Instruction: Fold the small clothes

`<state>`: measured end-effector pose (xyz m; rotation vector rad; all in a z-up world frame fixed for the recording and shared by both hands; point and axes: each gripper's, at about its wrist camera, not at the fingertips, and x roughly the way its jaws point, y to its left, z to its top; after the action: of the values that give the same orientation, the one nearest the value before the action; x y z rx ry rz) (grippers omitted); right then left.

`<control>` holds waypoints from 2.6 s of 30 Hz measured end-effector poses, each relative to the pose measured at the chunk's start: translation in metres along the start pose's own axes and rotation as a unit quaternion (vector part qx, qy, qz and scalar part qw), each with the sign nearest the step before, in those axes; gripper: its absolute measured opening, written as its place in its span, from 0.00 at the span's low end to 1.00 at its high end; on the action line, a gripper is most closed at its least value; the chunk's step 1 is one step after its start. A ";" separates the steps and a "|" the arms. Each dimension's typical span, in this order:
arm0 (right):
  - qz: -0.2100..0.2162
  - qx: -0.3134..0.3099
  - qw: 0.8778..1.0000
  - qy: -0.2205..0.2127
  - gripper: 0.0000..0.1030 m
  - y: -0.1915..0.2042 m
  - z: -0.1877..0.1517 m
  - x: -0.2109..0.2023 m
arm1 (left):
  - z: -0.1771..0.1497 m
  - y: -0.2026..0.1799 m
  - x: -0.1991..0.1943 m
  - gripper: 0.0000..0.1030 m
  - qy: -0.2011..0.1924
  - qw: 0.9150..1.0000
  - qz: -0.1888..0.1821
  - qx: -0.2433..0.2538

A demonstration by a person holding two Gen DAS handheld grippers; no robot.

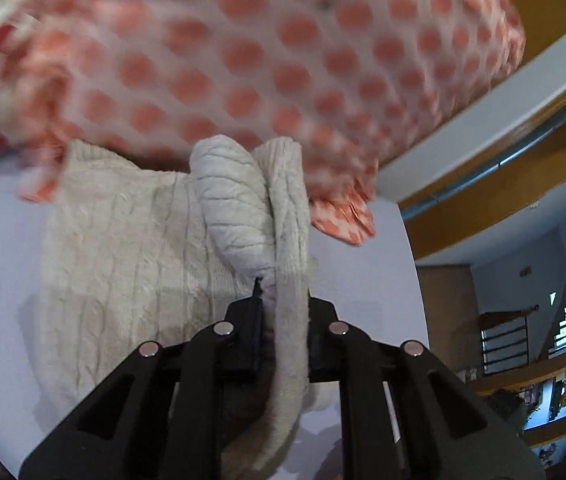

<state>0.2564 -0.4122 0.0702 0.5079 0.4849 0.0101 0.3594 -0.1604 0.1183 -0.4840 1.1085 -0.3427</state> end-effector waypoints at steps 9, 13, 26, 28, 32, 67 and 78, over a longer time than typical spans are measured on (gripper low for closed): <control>-0.037 0.030 0.999 -0.010 0.99 -0.015 0.003 -0.001 | -0.034 -0.051 0.084 0.31 0.109 0.988 -0.079 0.078; -0.035 0.039 0.999 -0.010 0.99 -0.023 0.003 -0.003 | -0.029 -0.055 0.034 0.49 0.060 0.978 -0.167 0.106; 0.207 -0.183 0.960 0.037 0.95 0.096 -0.027 -0.016 | -0.042 0.081 -0.044 0.71 0.012 0.991 -0.098 0.086; 0.203 -0.210 0.955 0.058 0.95 0.103 -0.037 -0.012 | -0.049 0.089 -0.040 0.73 0.010 0.991 -0.097 0.091; 0.095 -0.257 0.942 0.196 0.95 0.099 -0.072 0.035 | -0.067 0.086 -0.026 0.78 0.022 0.987 -0.072 0.139; 0.207 0.060 0.923 0.317 0.39 0.016 -0.043 0.106 | -0.043 0.162 -0.016 0.37 0.028 0.994 -0.100 0.018; 0.198 -0.060 0.913 0.351 0.52 0.131 -0.091 0.120 | -0.046 0.248 -0.091 0.49 -0.004 1.000 -0.006 -0.005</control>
<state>0.3360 -0.2401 0.0091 0.4650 1.0703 0.6296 0.2860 0.0849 0.0391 -0.5004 1.1011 -0.3463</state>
